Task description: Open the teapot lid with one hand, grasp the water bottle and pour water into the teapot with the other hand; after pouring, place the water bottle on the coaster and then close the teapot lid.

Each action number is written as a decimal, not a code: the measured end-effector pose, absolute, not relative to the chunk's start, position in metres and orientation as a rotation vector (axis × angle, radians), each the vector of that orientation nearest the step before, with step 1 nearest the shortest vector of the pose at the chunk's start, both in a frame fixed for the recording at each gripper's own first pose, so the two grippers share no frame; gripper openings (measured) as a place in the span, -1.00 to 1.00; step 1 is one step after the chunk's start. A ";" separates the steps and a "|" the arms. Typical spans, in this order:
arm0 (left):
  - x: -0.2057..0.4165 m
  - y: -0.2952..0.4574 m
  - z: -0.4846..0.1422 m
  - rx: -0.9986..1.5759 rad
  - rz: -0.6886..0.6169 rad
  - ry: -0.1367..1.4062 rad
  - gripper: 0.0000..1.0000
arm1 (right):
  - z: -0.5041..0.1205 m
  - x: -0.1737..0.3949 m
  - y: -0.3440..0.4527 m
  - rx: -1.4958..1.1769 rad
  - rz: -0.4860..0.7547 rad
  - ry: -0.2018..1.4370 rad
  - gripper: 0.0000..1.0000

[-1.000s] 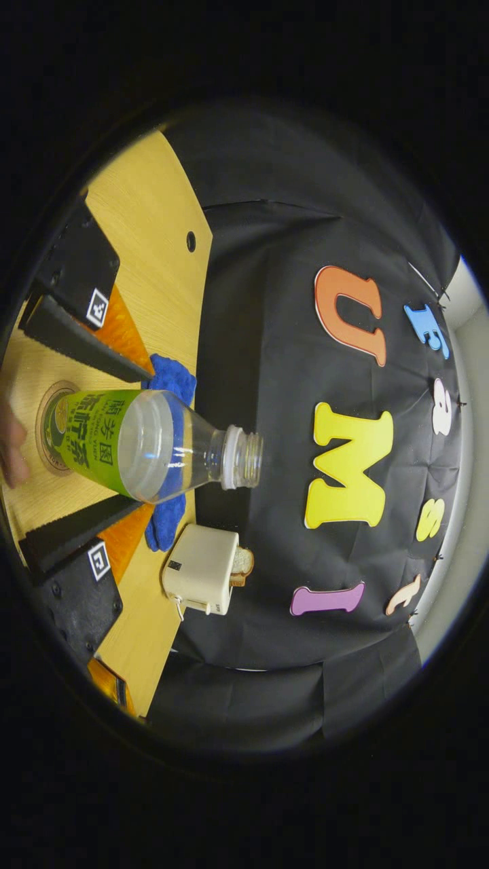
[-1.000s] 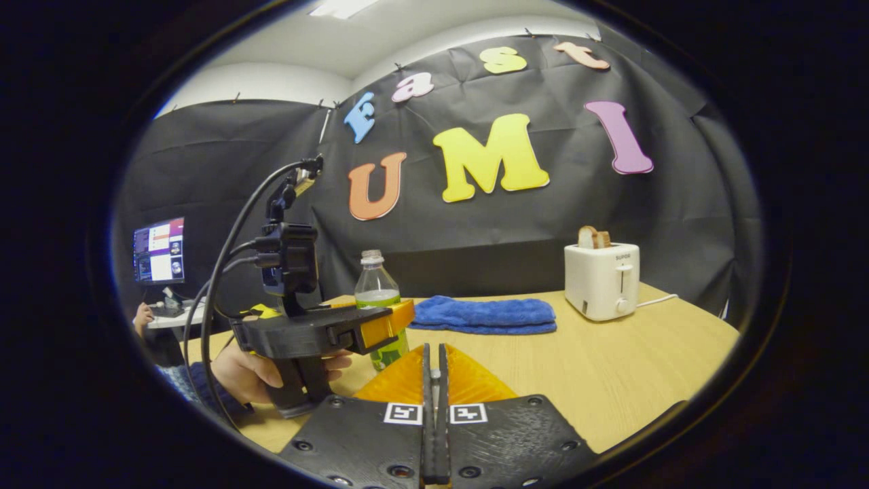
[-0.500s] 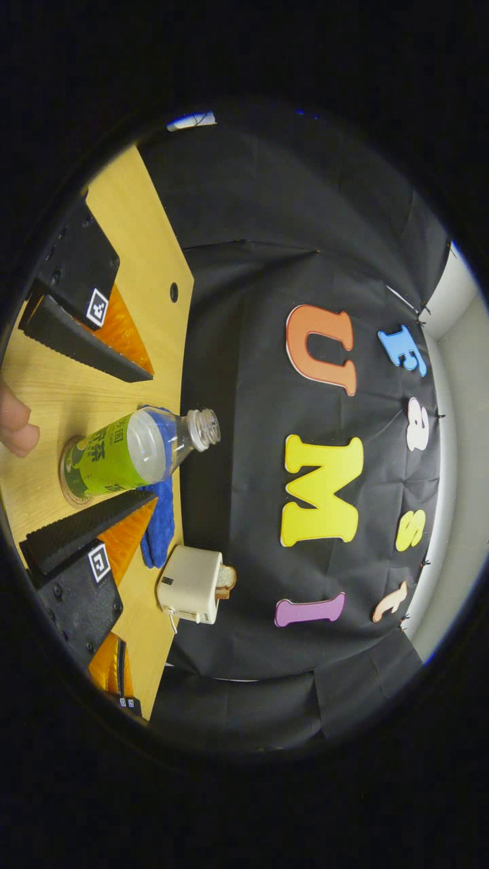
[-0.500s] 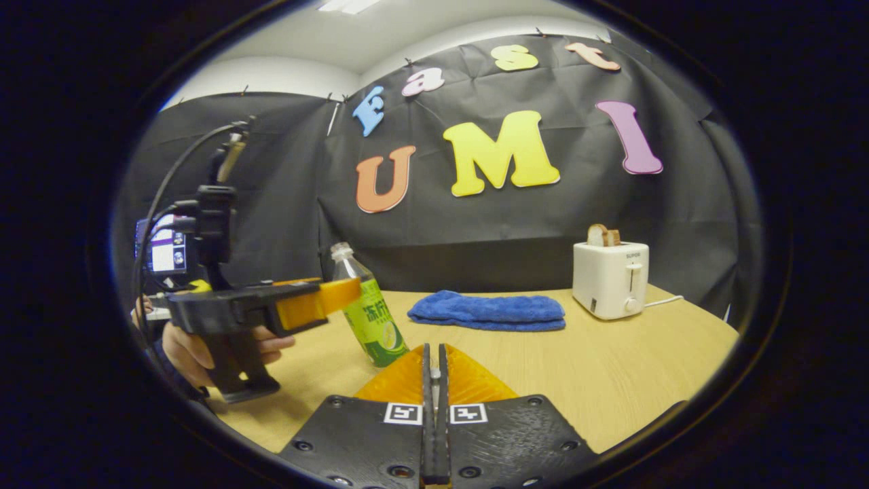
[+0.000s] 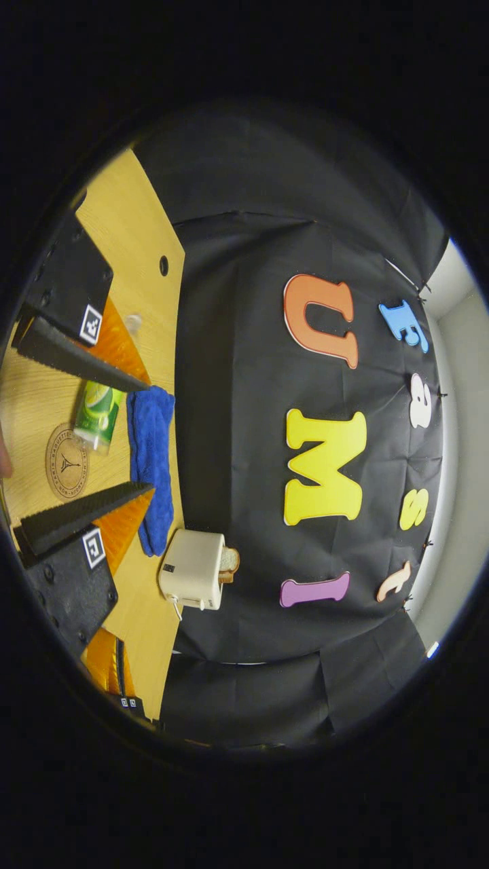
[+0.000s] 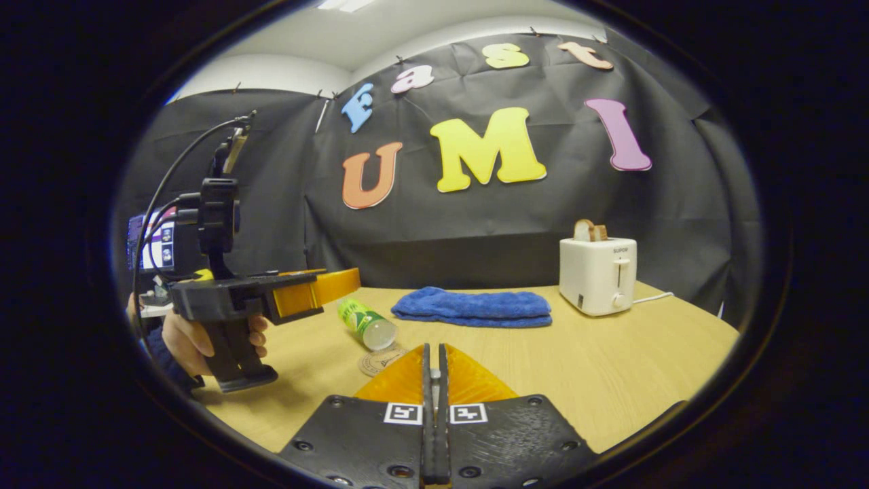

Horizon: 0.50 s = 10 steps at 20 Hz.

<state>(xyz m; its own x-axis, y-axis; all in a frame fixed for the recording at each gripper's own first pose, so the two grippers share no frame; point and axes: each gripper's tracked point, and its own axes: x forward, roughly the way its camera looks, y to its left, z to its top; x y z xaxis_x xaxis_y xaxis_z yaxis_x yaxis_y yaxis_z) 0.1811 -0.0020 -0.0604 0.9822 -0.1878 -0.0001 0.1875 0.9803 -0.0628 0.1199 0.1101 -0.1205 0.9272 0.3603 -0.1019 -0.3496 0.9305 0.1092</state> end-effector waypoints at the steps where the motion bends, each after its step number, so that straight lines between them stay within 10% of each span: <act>1: 0.185 0.003 -0.065 -0.082 -0.165 0.031 0.50 | -0.120 0.120 0.111 0.097 0.370 0.123 -1.00; 10: 0.214 0.046 -0.081 -0.225 -0.042 0.190 0.72 | -0.109 0.117 0.115 0.106 0.411 0.104 -1.00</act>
